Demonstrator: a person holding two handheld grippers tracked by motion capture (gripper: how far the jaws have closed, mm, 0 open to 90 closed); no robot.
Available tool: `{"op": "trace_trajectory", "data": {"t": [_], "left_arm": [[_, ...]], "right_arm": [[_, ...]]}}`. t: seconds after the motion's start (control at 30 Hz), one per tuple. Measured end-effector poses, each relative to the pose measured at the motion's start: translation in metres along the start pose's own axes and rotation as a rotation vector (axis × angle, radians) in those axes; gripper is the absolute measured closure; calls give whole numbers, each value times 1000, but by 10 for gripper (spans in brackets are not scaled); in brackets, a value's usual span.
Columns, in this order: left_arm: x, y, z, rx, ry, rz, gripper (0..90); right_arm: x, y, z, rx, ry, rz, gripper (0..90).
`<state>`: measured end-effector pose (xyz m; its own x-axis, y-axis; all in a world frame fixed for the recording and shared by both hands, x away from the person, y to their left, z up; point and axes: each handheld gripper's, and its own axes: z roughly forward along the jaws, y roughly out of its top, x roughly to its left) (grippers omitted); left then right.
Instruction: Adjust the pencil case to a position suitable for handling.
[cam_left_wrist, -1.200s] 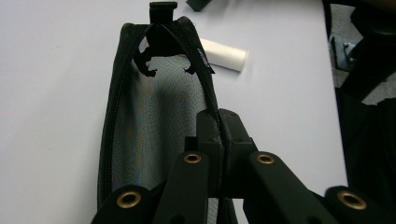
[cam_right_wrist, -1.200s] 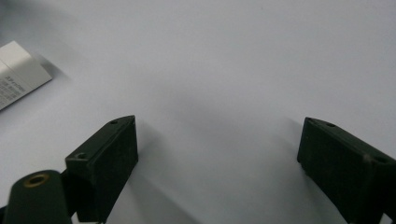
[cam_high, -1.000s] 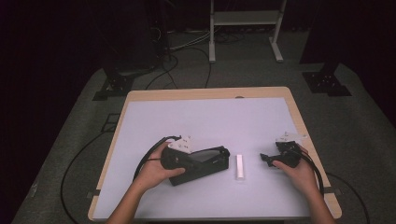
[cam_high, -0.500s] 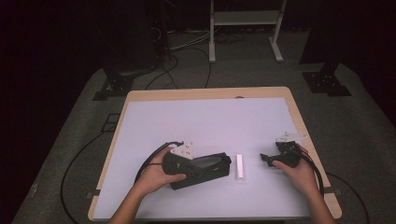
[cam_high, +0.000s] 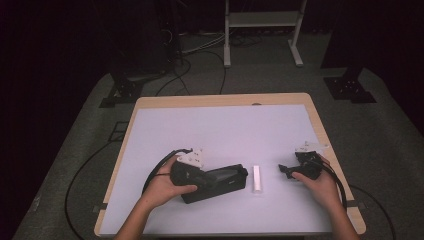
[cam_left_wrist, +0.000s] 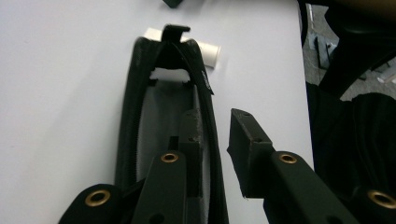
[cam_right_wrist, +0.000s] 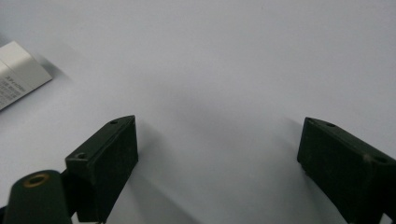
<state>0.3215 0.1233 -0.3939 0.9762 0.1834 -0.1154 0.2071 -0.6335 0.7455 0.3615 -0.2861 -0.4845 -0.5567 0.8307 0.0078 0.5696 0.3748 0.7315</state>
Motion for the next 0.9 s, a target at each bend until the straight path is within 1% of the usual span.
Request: {"op": "trace_trajectory", "data": {"t": [0.03, 0.23, 0.3, 0.47, 0.57, 0.63, 0.77, 0.9], "left_arm": [[1, 0, -2, -3, 4, 3, 736], [3, -1, -16, -33, 47, -16, 684], [5, -2, -20, -41, 72, -24, 638], [10, -5, -32, -44, 115, -41, 577], [13, -8, -38, -67, 157, -65, 529], [16, -11, -43, -74, 183, -79, 490], [22, -17, -51, -81, 244, -118, 407], [30, -25, -58, -90, 286, -160, 367]], "right_arm": [[0, 0, 0, 0, 0, 0, 113], [0, 0, 0, 0, 0, 0, 113], [0, 0, 0, 0, 0, 0, 114], [0, 0, 0, 0, 0, 0, 113], [0, 0, 0, 0, 0, 0, 113], [0, 0, 0, 0, 0, 0, 113], [0, 0, 0, 0, 0, 0, 113], [0, 0, 0, 0, 0, 0, 113]]}}
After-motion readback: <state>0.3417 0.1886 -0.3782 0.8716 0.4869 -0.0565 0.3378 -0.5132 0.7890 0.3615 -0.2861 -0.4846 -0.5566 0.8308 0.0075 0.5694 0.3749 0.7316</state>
